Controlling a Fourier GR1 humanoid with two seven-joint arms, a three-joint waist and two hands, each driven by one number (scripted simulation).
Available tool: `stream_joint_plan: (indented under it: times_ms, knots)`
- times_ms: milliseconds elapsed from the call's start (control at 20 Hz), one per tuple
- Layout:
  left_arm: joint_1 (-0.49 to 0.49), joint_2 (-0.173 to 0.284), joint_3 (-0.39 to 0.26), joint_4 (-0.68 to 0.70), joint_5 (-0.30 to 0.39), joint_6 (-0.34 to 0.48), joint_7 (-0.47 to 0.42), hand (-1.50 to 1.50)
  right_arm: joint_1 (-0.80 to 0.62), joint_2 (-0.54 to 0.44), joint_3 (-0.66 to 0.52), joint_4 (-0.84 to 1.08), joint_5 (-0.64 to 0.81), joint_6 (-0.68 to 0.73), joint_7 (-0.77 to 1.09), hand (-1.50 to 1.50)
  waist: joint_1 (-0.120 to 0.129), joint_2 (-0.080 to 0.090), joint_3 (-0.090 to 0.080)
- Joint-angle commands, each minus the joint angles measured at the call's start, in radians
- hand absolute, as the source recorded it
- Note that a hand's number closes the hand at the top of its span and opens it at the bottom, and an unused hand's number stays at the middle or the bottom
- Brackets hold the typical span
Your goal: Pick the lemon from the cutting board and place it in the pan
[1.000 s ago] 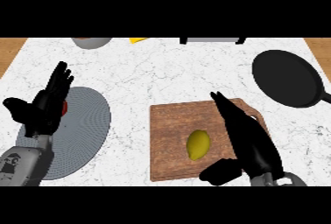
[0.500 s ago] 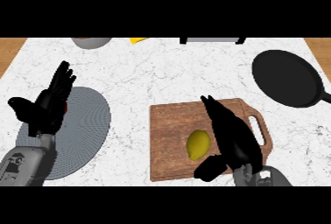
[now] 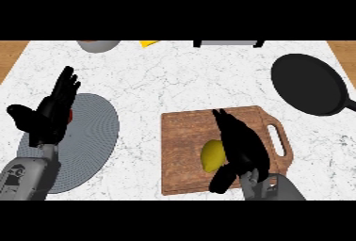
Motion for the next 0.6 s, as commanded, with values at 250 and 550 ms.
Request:
stream_joint_plan:
  times_ms: [250,550]
  knots:
    - [-0.019,-0.073,-0.026,-0.018,-0.08,0.048,0.038,0.0,-0.095,0.066,-0.085,0.204,0.036,0.082,-0.007,-1.5,0.003,0.001,0.001]
    - [0.031,-0.022,0.057,-0.04,-0.032,-0.046,0.023,0.0,-0.007,0.078,-0.08,0.135,0.062,0.127,0.013,-1.5,0.001,-0.001,0.0]
